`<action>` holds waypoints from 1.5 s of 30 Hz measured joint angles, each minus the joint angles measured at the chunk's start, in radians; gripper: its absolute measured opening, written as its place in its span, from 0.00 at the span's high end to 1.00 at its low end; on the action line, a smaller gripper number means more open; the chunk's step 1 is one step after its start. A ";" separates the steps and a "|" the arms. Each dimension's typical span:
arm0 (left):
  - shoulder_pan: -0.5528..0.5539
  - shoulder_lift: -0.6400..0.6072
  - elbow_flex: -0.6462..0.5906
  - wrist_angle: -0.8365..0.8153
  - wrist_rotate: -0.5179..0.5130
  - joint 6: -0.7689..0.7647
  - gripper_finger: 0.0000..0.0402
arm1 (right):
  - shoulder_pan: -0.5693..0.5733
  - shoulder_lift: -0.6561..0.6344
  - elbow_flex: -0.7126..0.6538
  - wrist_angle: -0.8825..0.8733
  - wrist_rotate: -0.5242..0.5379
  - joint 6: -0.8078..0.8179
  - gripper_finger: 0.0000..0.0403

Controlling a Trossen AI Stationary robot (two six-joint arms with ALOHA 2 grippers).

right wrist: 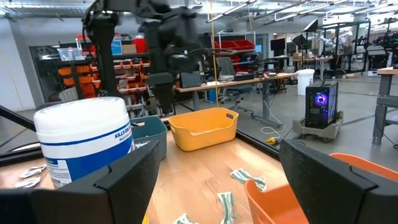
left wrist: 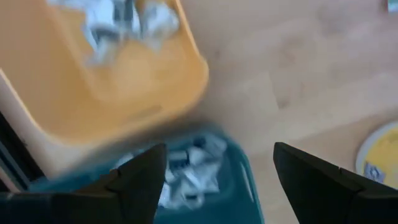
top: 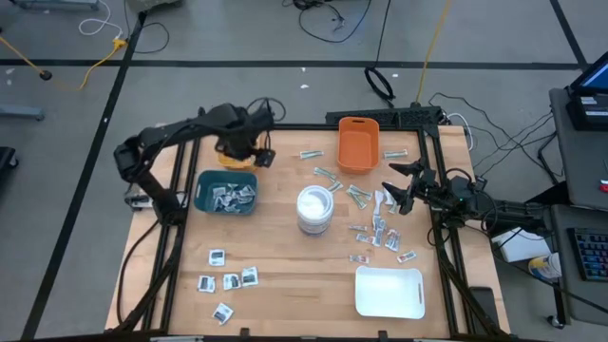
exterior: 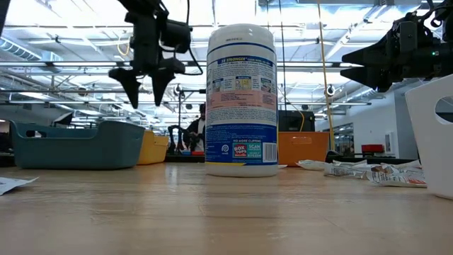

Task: Pick & Place First Aid Supplies
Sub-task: Put the black pad into the yellow bin

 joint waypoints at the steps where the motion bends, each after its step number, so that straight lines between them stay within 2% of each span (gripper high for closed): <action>1: -0.026 -0.012 -0.019 0.000 0.000 -0.035 0.27 | 0.000 0.000 0.000 0.000 0.000 0.000 0.20; 11: -0.308 -0.098 -0.143 0.002 0.036 -0.327 0.31 | 0.000 0.000 0.000 0.000 0.000 0.000 0.20; 20: -0.539 -0.097 -0.156 0.007 0.064 -0.534 0.29 | 0.000 0.000 0.000 0.000 0.000 0.000 0.19; 29: -0.762 -0.093 -0.156 0.086 0.056 -0.715 0.31 | 0.000 0.000 0.000 0.000 0.000 0.000 0.19; 38: -0.986 -0.028 -0.156 0.183 0.054 -0.707 0.29 | 0.000 0.000 0.000 0.000 0.000 0.000 0.19; 45: -1.070 0.033 -0.156 0.244 0.072 -0.660 0.32 | 0.000 0.000 0.000 0.000 0.000 0.000 0.19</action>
